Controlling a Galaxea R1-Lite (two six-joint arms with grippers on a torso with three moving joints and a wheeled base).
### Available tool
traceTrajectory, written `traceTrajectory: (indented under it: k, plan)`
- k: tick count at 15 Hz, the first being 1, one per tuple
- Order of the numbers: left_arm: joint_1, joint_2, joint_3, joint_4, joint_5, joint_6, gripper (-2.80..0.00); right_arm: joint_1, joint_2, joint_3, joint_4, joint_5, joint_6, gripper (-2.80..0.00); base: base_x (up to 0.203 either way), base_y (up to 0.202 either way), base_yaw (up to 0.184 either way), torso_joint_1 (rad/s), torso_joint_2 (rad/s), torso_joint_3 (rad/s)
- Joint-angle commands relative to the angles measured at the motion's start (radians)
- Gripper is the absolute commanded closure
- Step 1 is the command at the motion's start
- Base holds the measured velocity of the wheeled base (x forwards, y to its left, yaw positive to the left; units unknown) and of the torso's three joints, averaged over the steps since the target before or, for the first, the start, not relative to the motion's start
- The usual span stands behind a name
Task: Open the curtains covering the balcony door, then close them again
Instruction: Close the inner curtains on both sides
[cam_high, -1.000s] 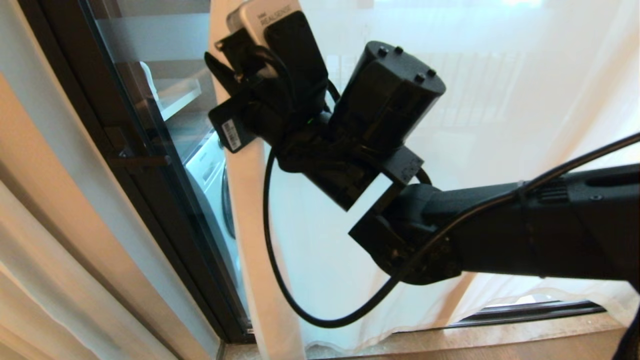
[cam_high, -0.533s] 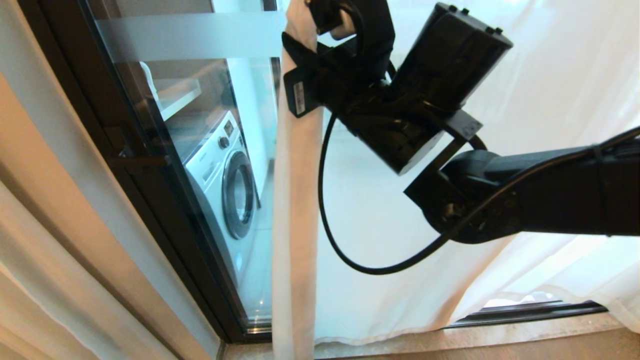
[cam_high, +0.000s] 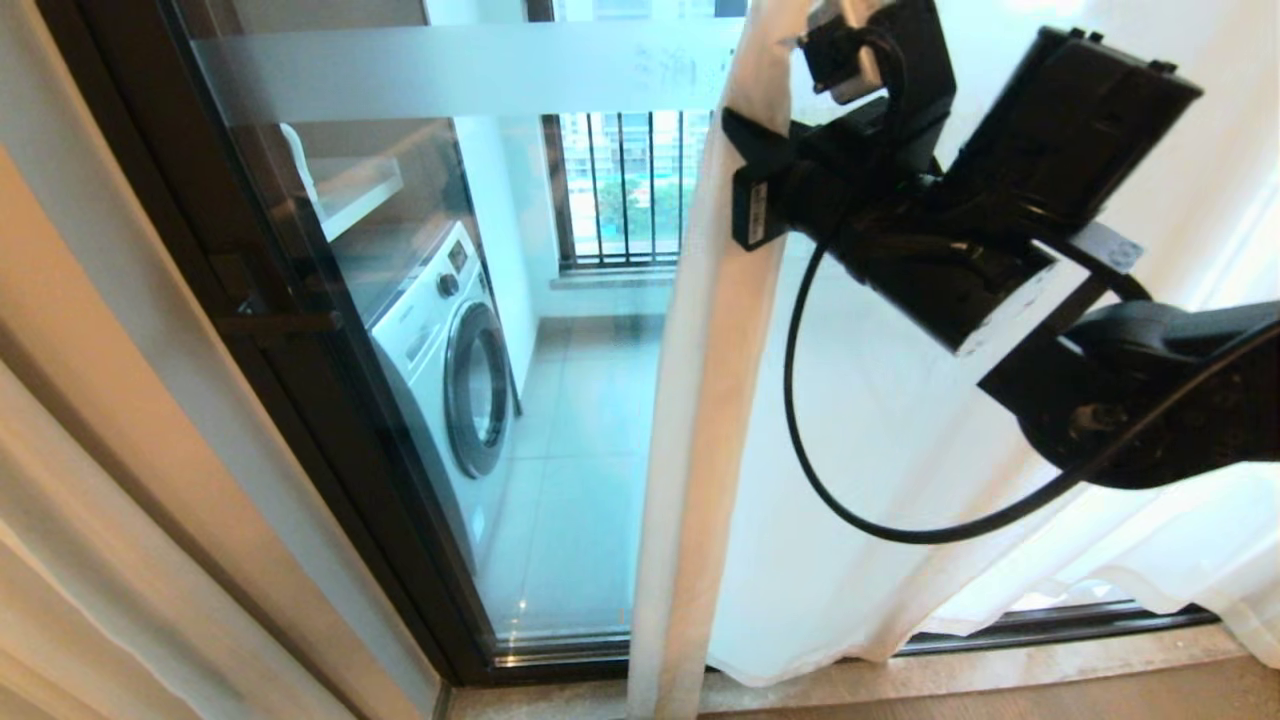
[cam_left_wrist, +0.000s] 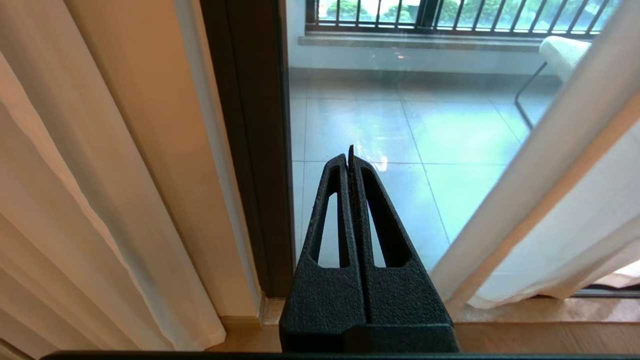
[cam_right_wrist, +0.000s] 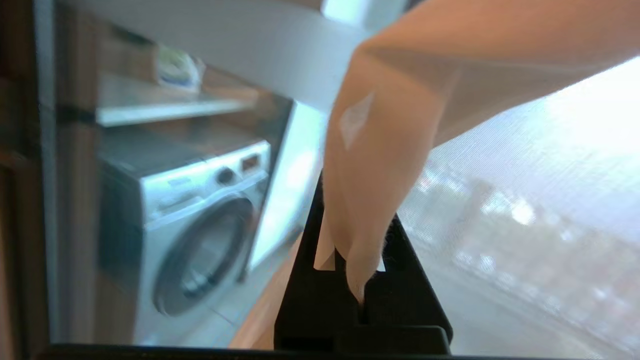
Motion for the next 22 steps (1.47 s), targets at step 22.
traceTrajectory:
  k: [22]
  plan:
    - [0.0,0.0,0.0,0.0,0.001,0.0,0.0,-0.381,-0.219,0.328,0.119,-0.198,0.075,0.0,0.0,0.0,0.0,0.0,0.0,0.0]
